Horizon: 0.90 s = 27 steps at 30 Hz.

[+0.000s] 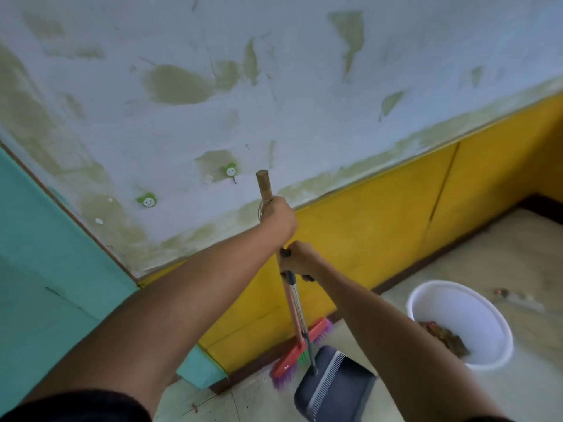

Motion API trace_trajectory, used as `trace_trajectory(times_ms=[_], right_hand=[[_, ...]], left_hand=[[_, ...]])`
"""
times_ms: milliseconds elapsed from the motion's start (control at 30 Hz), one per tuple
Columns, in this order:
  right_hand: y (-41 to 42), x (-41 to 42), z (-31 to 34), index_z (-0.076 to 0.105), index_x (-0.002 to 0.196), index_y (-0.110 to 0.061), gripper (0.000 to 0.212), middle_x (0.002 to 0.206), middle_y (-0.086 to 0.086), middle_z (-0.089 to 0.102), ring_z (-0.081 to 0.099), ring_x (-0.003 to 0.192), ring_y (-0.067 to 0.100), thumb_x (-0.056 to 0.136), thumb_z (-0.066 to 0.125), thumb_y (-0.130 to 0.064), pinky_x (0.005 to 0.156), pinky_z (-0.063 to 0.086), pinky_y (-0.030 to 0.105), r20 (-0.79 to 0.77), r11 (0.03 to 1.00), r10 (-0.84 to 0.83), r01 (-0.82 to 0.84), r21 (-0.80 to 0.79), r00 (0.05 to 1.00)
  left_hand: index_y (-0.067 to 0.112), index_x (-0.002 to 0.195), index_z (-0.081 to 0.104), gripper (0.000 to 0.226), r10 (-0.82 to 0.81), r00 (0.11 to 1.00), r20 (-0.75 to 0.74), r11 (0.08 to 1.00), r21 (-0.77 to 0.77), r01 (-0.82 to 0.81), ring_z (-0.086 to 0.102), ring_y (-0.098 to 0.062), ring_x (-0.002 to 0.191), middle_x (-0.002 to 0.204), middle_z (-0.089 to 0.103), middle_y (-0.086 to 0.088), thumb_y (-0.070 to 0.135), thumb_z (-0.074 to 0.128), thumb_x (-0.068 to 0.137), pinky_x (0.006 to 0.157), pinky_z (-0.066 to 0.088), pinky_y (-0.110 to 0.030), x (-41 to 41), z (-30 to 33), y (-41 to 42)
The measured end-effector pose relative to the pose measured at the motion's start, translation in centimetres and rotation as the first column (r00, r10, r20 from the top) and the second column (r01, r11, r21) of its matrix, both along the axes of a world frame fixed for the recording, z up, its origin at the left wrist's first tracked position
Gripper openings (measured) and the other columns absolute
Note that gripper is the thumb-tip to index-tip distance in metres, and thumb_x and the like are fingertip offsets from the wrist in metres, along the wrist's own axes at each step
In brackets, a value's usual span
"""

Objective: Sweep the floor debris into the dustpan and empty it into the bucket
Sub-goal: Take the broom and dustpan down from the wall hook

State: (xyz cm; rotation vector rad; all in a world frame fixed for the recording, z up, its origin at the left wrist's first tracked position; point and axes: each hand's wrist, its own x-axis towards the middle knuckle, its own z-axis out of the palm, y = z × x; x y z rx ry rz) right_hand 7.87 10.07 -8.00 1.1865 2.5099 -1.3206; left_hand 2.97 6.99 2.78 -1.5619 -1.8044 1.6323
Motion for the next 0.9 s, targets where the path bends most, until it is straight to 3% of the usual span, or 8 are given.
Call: trace_trajectory(times_ms=[100, 267, 433, 533, 633, 700, 767, 900], right_hand=[[-0.2, 4.4, 0.6, 0.061, 0.089, -0.003, 0.014, 0.067, 0.007, 0.051, 0.036, 0.038, 0.019, 0.084, 0.064, -0.015, 0.032, 0.030, 0.018, 0.026, 0.999, -0.025, 0.024, 0.039, 0.999], [0.4, 15.8, 0.2, 0.065, 0.081, -0.013, 0.004, 0.063, 0.005, 0.060, 0.052, 0.048, 0.018, 0.079, 0.069, -0.015, 0.042, 0.042, 0.022, 0.171, 0.990, -0.100, 0.080, 0.121, 0.980], [-1.0, 24.7, 0.0, 0.064, 0.065, -0.013, 0.016, 0.056, -0.002, 0.054, 0.050, 0.046, 0.012, 0.080, 0.063, -0.008, 0.042, 0.039, 0.018, 0.459, 0.946, -0.228, 0.084, 0.313, 0.859], [-1.9, 29.4, 0.3, 0.066, 0.086, -0.016, 0.004, 0.082, 0.004, 0.058, 0.054, 0.078, 0.024, 0.082, 0.067, -0.016, 0.065, 0.044, 0.032, 0.553, 0.898, -0.351, 0.103, 0.429, 0.756], [-3.6, 34.5, 0.4, 0.066, 0.100, -0.022, 0.032, 0.112, 0.010, 0.047, 0.042, 0.105, 0.030, 0.073, 0.077, -0.034, 0.074, 0.034, 0.042, 0.566, 0.775, -0.542, 0.108, 0.623, 0.621], [-5.0, 37.8, 0.5, 0.071, 0.100, -0.018, 0.048, 0.108, 0.009, 0.051, 0.045, 0.101, 0.027, 0.064, 0.082, -0.048, 0.077, 0.037, 0.039, 0.498, 0.643, -0.688, 0.125, 0.756, 0.528], [-6.2, 41.4, 0.1, 0.070, 0.102, -0.016, 0.046, 0.099, 0.009, 0.060, 0.055, 0.091, 0.026, 0.068, 0.082, -0.044, 0.070, 0.039, 0.036, 0.403, 0.557, -0.773, 0.220, 0.801, 0.490], [-7.8, 48.4, -0.3, 0.051, 0.112, -0.016, 0.057, 0.088, 0.014, 0.065, 0.065, 0.080, 0.031, 0.070, 0.083, -0.036, 0.063, 0.055, 0.039, 0.347, 0.558, -0.800, 0.392, 0.732, 0.490]], left_hand=[[0.018, 0.087, 0.062, 0.018, -0.271, 0.961, 0.048, 0.962, 0.027, 0.270, 0.056, -0.021, 0.074, 0.086, 0.064, 0.001, 0.030, 0.053, 0.098, 0.063, 0.040, -0.032, 1.2, 0.6, -1.0], [0.021, 0.099, 0.068, 0.014, -0.415, 0.908, 0.064, 0.908, 0.087, 0.409, 0.067, -0.021, 0.092, 0.100, 0.071, 0.003, 0.026, 0.055, 0.097, 0.075, 0.048, -0.031, 3.4, 1.7, -1.4], [0.022, 0.099, 0.070, 0.013, -0.612, 0.784, 0.105, 0.790, 0.125, 0.600, 0.067, -0.020, 0.092, 0.098, 0.072, 0.003, 0.023, 0.059, 0.093, 0.067, 0.044, -0.029, 12.3, 1.6, 0.7], [0.024, 0.104, 0.069, 0.018, -0.723, 0.682, 0.114, 0.691, 0.092, 0.717, 0.065, -0.021, 0.102, 0.107, 0.070, 0.002, 0.020, 0.055, 0.095, 0.069, 0.040, -0.029, 19.7, 0.4, 1.9], [0.023, 0.108, 0.069, 0.022, -0.805, 0.586, 0.095, 0.591, 0.043, 0.805, 0.065, -0.023, 0.103, 0.111, 0.070, 0.002, 0.014, 0.056, 0.093, 0.074, 0.048, -0.030, 26.3, -0.8, 2.8], [0.022, 0.109, 0.069, 0.024, -0.849, 0.519, 0.103, 0.526, 0.065, 0.848, 0.064, -0.024, 0.105, 0.113, 0.069, 0.001, 0.014, 0.051, 0.095, 0.078, 0.049, -0.031, 30.3, -1.3, 3.3], [0.022, 0.109, 0.069, 0.026, -0.880, 0.464, 0.103, 0.473, 0.099, 0.875, 0.064, -0.023, 0.105, 0.112, 0.069, 0.001, 0.017, 0.046, 0.098, 0.077, 0.048, -0.031, 34.0, -1.9, 3.9], [0.021, 0.111, 0.069, 0.023, -0.895, 0.434, 0.097, 0.443, 0.089, 0.892, 0.064, -0.023, 0.102, 0.110, 0.069, 0.000, 0.021, 0.050, 0.097, 0.084, 0.050, -0.034, 40.1, -3.6, 4.6]])
